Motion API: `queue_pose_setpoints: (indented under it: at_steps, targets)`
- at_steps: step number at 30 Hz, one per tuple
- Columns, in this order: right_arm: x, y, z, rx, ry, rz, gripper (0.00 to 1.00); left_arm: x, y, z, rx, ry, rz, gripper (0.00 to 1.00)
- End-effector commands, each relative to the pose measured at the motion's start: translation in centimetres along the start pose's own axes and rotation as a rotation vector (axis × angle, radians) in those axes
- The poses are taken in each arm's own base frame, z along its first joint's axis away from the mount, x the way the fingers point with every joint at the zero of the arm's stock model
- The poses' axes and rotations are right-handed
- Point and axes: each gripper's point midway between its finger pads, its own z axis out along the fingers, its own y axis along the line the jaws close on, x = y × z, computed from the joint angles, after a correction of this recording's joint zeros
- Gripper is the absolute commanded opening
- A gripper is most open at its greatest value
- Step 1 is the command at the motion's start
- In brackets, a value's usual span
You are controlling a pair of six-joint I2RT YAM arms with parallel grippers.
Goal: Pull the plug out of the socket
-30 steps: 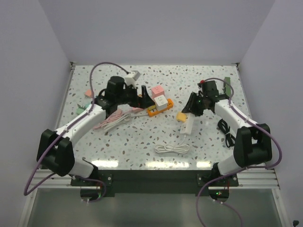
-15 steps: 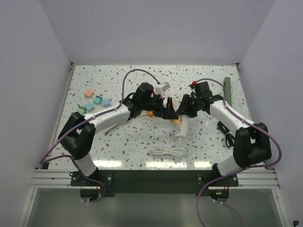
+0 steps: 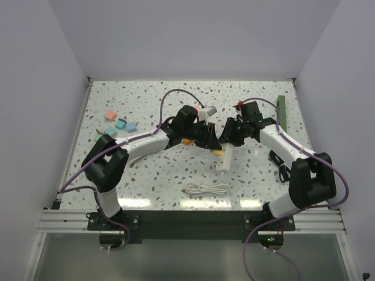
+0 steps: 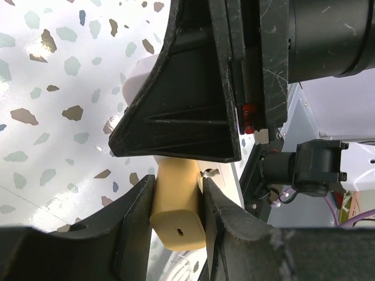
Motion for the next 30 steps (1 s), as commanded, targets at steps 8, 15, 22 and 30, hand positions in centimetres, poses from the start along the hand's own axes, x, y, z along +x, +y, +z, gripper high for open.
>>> queue_pose_setpoints:
  at_steps: [8,15,22,30]
  targets:
    - [-1.8,-5.5,-1.3,0.325,-0.059,-0.115,0.0,-6.1,3.1,-7.8,-0.038,-0.184,-0.032,0.0]
    - [-1.7,-12.0,-1.5,0.52,-0.005,-0.061,0.0,-11.1,8.0,-18.0,-0.145,-0.323,-0.069,0.0]
    - [-7.2,-16.3,-3.9,0.815,-0.059,-0.083,0.0,-9.6,23.8,-31.1,-0.692,-0.4,-0.258,0.0]
    - [-15.0,-22.1,-4.5,1.04,-0.08,0.005,0.0,-5.0,32.0,-35.9,-0.957,-0.338,-0.395,0.0]
